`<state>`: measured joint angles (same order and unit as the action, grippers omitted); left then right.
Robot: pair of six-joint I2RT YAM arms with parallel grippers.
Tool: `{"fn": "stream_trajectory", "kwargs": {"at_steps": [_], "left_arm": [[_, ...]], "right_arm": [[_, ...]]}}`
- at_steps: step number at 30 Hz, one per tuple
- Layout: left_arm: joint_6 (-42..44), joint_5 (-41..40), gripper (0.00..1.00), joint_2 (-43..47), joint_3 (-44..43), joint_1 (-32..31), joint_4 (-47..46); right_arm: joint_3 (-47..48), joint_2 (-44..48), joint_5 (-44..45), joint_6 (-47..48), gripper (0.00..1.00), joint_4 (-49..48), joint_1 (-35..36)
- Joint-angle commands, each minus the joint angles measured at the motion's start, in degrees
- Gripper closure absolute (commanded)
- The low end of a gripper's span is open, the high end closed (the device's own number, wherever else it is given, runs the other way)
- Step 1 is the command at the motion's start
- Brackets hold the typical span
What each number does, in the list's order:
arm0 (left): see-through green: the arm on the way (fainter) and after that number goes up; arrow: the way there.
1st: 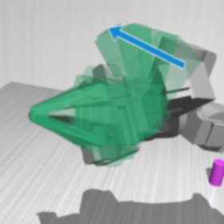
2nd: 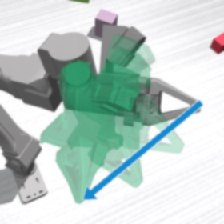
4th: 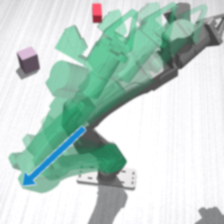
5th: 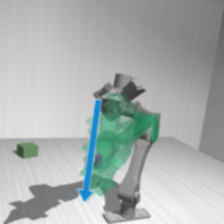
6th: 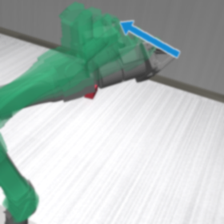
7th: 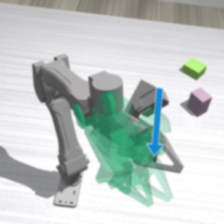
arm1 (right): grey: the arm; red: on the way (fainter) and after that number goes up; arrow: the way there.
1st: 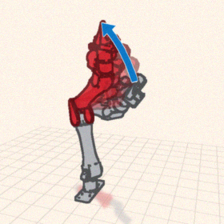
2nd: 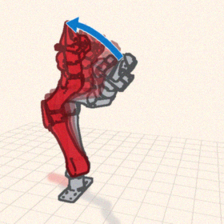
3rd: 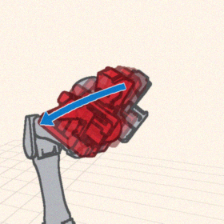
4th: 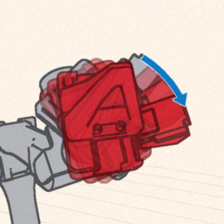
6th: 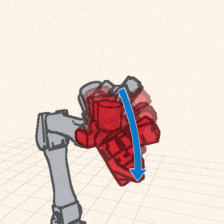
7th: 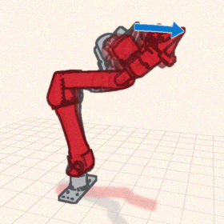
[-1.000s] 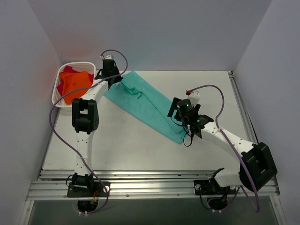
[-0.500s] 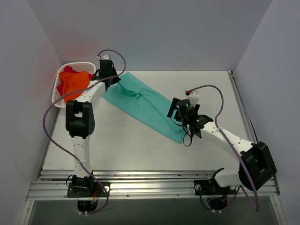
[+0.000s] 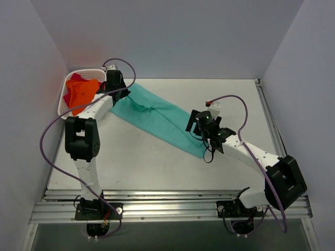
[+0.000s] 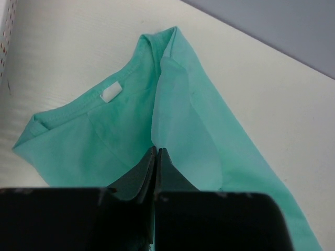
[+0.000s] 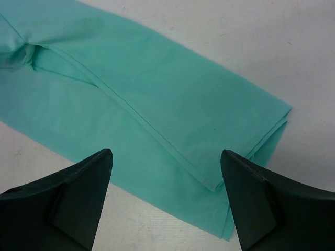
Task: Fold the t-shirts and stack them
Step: Fold the tshirt
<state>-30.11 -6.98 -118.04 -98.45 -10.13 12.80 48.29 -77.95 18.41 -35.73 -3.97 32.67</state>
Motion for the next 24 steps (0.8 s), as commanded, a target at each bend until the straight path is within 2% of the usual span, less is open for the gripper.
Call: {"fn": "stream_trajectory", "kwargs": {"at_steps": [1,7,11,12,13,14,15,16,17,19,24], "left_arm": [[-2.0,-0.8,0.98,3.0,4.7,0.6,-1.7],[-4.4,-2.6,0.98,3.6,11.5,0.7,-1.2],[-5.7,-4.8,0.97,0.7,11.0,1.1,2.2],[-6.0,-5.4,0.93,-0.1,10.6,1.3,3.1],[-6.5,-5.4,0.85,-1.6,10.1,1.4,4.6],[-6.6,-5.4,0.71,-2.3,9.6,1.7,5.3],[-6.9,-5.4,0.5,-2.7,9.1,1.8,6.1],[-7.5,-5.5,0.21,-3.2,9.0,1.8,6.3],[-7.9,-5.7,0.11,-3.3,9.3,1.9,6.4],[-8.2,-6.0,0.04,-2.7,10.0,1.9,5.6],[-8.3,-6.6,0.06,-1.8,10.4,1.9,5.2]], "right_arm": [[-0.2,-0.8,0.0,0.6,0.2,-1.3,0.2],[0.0,-1.9,-0.5,0.6,0.2,-1.4,0.4],[0.0,-2.1,-0.6,0.6,0.2,-1.5,0.6],[0.0,-2.1,-0.6,0.6,0.2,-1.6,0.6],[0.0,-2.1,-0.5,0.5,0.2,-1.5,0.6],[0.0,-2.2,-0.5,0.6,0.2,-1.5,0.6],[0.0,-2.1,-0.5,0.6,0.2,-1.5,0.6],[0.0,-2.1,-0.5,0.6,0.2,-1.4,0.6],[0.0,-1.9,-0.4,0.6,0.2,-1.4,0.6],[-0.1,-1.9,-0.2,0.6,0.2,-1.3,0.6],[-0.1,-1.9,-0.2,0.7,0.2,-1.4,0.6]]}}
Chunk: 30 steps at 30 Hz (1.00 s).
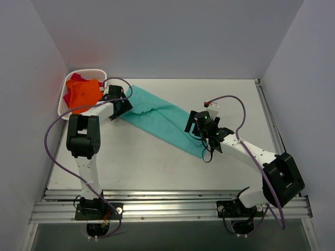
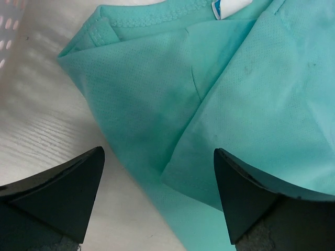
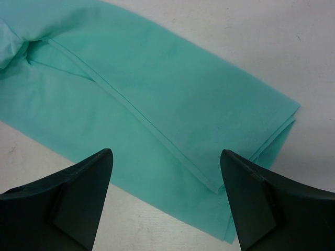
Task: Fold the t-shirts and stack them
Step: Fold the tshirt
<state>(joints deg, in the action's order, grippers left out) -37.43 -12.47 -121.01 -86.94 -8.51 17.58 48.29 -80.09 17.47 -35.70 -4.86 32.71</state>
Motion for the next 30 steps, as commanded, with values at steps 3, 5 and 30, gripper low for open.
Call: {"fn": "stream_trajectory", "kwargs": {"at_steps": [3,5,30], "left_arm": [[-0.9,-1.1,0.06,1.0,-1.5,0.3,0.6],[-0.8,-0.9,0.06,0.3,-1.9,0.3,0.2],[2.5,13.0,0.58,-39.1,-68.1,2.0,11.2]], "right_arm": [[-0.2,0.1,0.9,0.6,0.2,-0.5,0.5],[-0.2,-0.1,1.2,0.6,0.2,-0.7,0.5],[-0.2,-0.4,1.7,1.8,0.21,-0.8,-0.4]]}}
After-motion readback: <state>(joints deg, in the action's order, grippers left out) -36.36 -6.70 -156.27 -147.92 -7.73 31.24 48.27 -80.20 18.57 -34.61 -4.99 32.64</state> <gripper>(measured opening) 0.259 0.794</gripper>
